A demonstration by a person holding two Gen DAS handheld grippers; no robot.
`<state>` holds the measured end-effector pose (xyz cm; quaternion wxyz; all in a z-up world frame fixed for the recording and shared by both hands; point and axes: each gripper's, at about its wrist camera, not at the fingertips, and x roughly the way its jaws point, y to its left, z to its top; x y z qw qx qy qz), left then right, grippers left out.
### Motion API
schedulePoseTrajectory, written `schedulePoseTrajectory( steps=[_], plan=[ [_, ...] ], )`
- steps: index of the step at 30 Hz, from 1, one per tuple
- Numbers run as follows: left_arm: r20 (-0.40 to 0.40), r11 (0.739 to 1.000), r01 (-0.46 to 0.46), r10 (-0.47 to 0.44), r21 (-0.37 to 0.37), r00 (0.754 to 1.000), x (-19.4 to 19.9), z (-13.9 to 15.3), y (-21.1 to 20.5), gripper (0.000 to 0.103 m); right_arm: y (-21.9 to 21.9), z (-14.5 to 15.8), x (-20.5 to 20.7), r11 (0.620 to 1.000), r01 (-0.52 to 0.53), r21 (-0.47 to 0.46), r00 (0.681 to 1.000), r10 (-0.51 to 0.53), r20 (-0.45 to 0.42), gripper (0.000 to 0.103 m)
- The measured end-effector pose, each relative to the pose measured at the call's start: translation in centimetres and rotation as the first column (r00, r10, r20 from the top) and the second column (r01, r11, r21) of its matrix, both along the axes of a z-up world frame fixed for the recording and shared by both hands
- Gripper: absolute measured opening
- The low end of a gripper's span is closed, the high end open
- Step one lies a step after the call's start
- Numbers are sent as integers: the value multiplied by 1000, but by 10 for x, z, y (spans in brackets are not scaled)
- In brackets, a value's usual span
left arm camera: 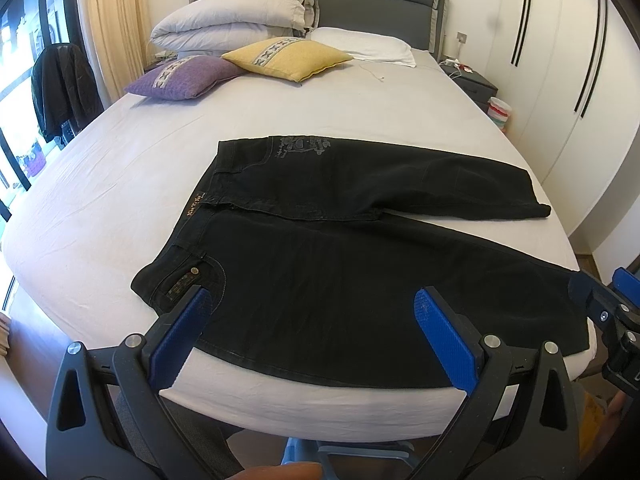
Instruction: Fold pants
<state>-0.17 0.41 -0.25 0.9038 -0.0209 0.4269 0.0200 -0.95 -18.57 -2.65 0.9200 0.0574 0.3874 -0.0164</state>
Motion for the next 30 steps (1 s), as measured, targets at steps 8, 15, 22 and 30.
schedulePoseTrajectory(
  steps=[8,15,22,30],
  plan=[
    [-2,1000,0,0,1,1000,0,-1,0,103,3,-1,0,1000,5,-3,1000,-5,-2,103],
    [-3,1000,-1,1,1,1000,-1,-3,1,103,4,-3,-1,1000,11,-10,1000,-11,-2,103],
    [-3,1000,-1,1,1,1000,0,-3,1,103,4,-4,-1,1000,12,-13,1000,-12,-3,103],
    [-4,1000,0,0,1,1000,-1,-3,1,103,4,-4,-1,1000,11,-11,1000,-11,-2,103]
  ],
)
